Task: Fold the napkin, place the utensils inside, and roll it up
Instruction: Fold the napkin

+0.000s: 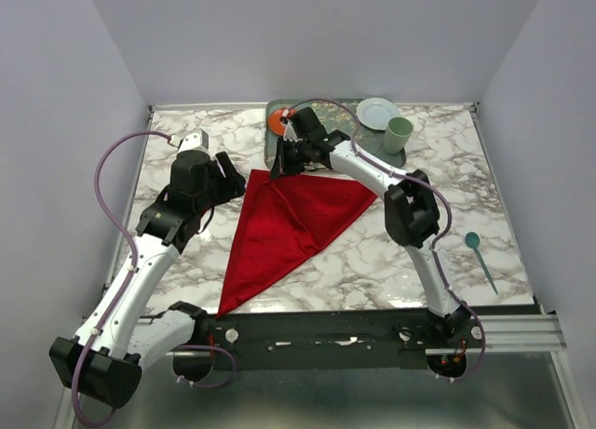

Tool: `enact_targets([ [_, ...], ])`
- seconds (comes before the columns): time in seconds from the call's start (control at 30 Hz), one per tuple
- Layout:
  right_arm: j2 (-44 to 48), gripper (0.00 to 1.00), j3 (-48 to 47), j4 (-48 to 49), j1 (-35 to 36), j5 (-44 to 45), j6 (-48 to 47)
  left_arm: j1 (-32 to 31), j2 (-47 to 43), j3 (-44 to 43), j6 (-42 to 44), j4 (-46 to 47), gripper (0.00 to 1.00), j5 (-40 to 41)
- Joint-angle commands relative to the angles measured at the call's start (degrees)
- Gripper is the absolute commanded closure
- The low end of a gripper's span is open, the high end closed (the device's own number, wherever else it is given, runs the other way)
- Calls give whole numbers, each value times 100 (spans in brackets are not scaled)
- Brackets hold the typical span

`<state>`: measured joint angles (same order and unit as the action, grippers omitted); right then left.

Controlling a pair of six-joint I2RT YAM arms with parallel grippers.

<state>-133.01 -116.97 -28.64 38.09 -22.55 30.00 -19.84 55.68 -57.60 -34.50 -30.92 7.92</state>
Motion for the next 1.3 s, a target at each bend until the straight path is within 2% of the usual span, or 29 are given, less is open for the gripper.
enact_targets([
  [0.0,-427,99,-528,166,15,128,164,41,-5,65,40,33,30,-168],
  [0.3,-691,99,-968,184,-38,215,173,59,-13,144,40,24,30,-265],
  [0.43,-840,99,-1117,166,-29,-30,94,68,-22,171,40,51,30,-309],
  [0.77,-911,99,-1012,157,-47,101,120,85,92,223,14,103,30,-537],
  [0.83,-981,90,-1073,157,-64,119,85,85,153,267,-30,147,29,-668],
  [0.87,-1016,72,-1109,149,-73,110,68,94,180,328,-48,156,28,-704],
  [0.97,-1017,39,-1416,-219,-205,127,-73,85,504,469,-135,174,25,-1027],
  [1.03,-710,34,-1086,-720,-319,232,-265,85,847,548,-171,148,29,-1222],
  [1.1,111,32,-427,-792,-556,435,-337,85,1005,819,-267,330,40,-1442],
  [1.13,422,32,490,-740,-652,461,-432,85,1006,969,-337,428,46,-1495],
  [1.2,1325,33,1409,-372,-855,724,-477,85,1032,1355,-556,708,56,-1626],
  [1.23,1565,35,1735,-327,-942,760,-521,85,1067,1453,-610,771,58,-1679],
  [1.27,1742,41,2322,-291,-1126,752,-539,68,1102,1541,-645,832,61,-1715],
])
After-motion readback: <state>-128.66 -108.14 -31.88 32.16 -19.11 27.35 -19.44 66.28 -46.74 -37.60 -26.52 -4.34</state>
